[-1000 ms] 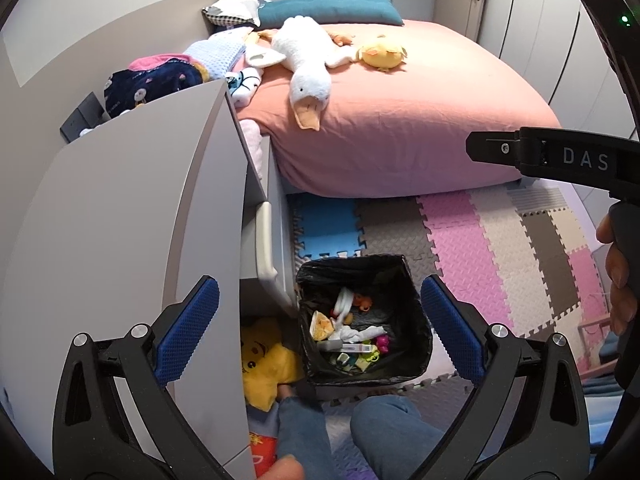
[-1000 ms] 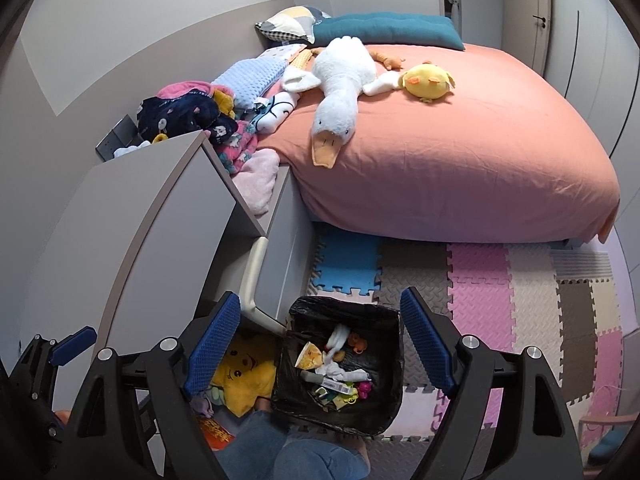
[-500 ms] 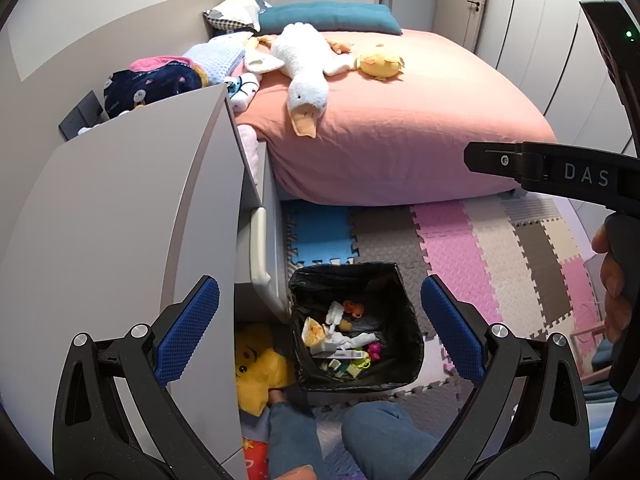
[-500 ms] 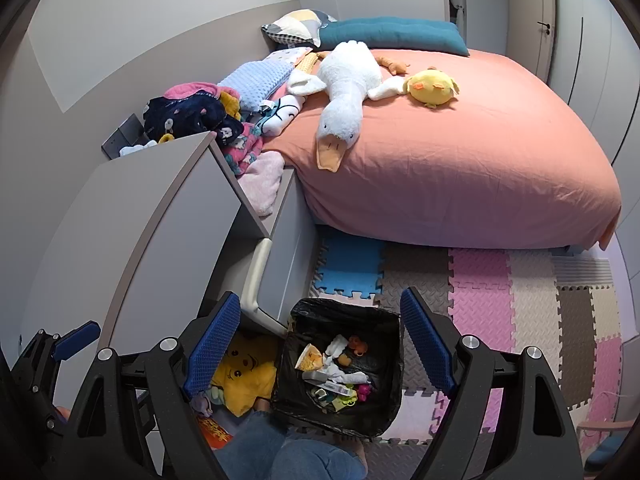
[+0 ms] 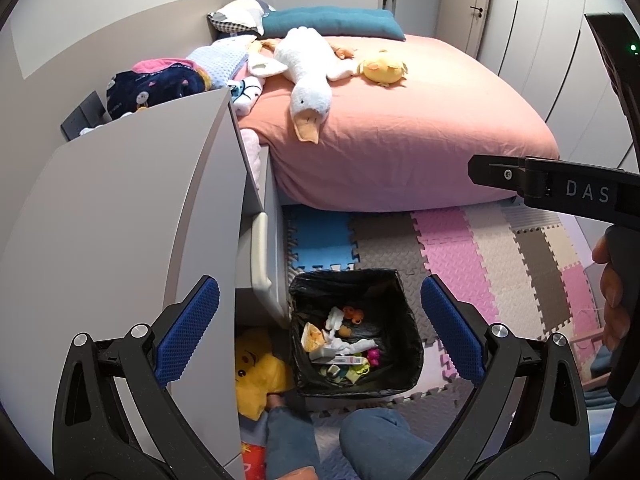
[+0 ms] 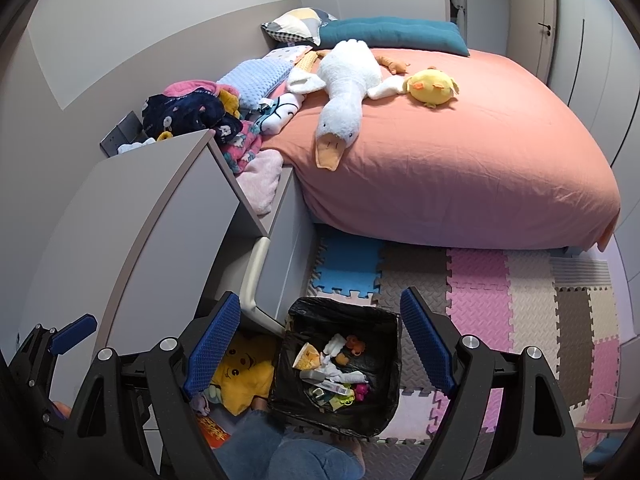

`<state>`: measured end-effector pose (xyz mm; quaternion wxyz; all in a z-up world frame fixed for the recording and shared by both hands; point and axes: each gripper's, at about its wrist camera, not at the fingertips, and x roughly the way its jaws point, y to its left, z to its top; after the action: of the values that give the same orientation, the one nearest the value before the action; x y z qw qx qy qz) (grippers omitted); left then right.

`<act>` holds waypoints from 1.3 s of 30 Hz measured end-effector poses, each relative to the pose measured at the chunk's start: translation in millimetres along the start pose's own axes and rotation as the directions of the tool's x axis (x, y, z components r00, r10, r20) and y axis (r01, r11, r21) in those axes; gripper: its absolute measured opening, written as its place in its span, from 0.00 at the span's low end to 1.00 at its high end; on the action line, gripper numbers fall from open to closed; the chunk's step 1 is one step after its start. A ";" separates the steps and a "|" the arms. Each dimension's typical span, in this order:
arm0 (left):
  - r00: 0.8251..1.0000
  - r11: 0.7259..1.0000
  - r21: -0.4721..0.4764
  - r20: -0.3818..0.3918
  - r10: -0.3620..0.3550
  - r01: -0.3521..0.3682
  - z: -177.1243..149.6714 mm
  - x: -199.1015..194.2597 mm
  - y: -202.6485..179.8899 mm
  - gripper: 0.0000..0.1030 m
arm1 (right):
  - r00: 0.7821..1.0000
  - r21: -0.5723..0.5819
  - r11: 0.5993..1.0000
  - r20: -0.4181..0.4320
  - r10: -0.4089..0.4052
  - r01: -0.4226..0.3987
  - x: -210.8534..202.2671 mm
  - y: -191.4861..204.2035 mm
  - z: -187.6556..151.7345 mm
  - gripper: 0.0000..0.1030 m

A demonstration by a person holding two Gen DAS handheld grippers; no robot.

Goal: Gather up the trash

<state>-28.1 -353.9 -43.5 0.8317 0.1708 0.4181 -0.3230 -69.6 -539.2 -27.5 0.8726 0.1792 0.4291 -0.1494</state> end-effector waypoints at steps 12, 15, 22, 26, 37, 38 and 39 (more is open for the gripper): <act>1.000 1.000 0.015 0.002 -0.002 0.002 -0.3 0.7 -1.7 0.95 | 1.000 -0.002 1.000 -0.001 0.000 0.000 0.2 0.2 0.4 0.80; 1.000 1.000 0.016 0.001 0.000 0.000 -0.2 0.7 -2.0 0.95 | 1.000 -0.001 1.000 0.000 -0.001 0.001 0.3 0.7 0.5 0.80; 1.000 1.000 0.018 0.000 0.002 -0.002 -0.2 0.9 -1.7 0.95 | 1.000 -0.002 1.000 -0.003 -0.001 0.001 0.0 -1.8 -0.5 0.80; 1.000 1.000 0.017 -0.006 -0.002 0.002 -0.8 2.2 -4.0 0.95 | 1.000 0.001 1.000 -0.004 -0.001 0.001 -0.1 -1.7 -0.8 0.80; 1.000 1.000 0.023 -0.007 -0.005 0.005 -1.5 4.6 -5.6 0.95 | 1.000 0.000 1.000 -0.004 -0.002 0.002 0.3 -1.1 -0.1 0.80; 1.000 1.000 0.021 -0.008 -0.006 0.006 -1.6 4.4 -5.7 0.95 | 1.000 0.000 1.000 -0.004 -0.002 0.002 -0.3 -1.3 -0.3 0.80; 1.000 1.000 0.020 -0.007 -0.007 0.008 -1.5 4.1 -5.1 0.95 | 1.000 -0.001 1.000 -0.003 -0.002 0.002 -0.3 -1.3 -0.2 0.80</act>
<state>-30.7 -358.4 -47.8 0.8272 0.1789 0.4184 -0.3298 -70.5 -540.2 -27.6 0.8718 0.1787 0.4309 -0.1498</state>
